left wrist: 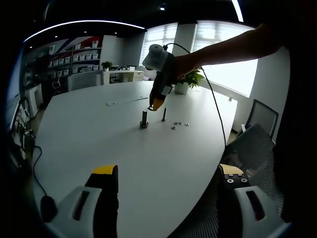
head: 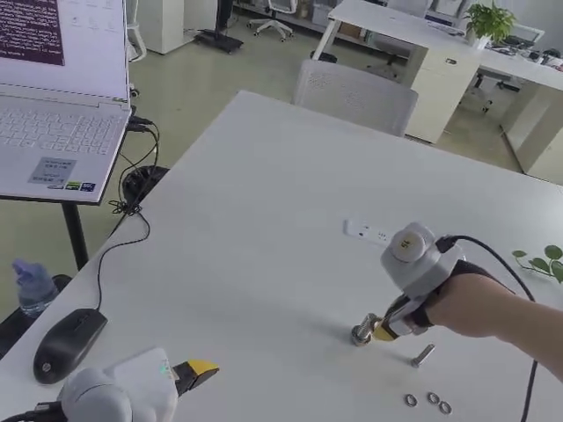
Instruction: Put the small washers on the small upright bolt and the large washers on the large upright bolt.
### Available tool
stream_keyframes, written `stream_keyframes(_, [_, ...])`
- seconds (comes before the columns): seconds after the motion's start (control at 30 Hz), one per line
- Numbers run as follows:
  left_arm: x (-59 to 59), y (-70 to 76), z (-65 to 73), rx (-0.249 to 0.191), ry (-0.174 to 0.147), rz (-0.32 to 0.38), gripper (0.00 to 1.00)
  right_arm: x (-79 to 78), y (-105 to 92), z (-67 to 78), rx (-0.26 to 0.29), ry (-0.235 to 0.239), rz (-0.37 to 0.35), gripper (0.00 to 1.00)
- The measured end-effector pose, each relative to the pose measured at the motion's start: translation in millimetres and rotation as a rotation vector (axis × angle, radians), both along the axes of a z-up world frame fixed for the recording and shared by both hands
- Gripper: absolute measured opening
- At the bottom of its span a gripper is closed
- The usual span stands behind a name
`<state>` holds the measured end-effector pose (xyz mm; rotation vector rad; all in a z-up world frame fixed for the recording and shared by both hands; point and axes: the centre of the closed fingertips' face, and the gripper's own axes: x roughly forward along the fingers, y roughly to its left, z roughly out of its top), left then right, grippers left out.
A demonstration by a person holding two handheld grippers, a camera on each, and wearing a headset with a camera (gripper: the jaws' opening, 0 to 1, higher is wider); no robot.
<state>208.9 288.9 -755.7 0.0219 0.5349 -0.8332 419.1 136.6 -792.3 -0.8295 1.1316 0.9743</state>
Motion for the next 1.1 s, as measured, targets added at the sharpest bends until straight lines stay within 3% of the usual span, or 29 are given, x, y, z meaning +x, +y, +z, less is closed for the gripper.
stream_keyframes(0.5, [2.6,-0.4,-6.4,0.0,0.005,0.008,0.81,21.7,8.8,-7.3,0.007,-0.03,0.01,0.21])
stream_keyframes(0.83, [3.5,2.1,-8.0,-0.003,0.013,0.019,0.81,24.8,8.3,-16.3,-0.016,-0.015,0.018,0.21])
stream_keyframes(1.1, [14.3,-2.3,-5.8,-0.006,0.004,0.016,0.81,25.4,8.6,-21.2,-0.024,-0.004,0.022,0.21])
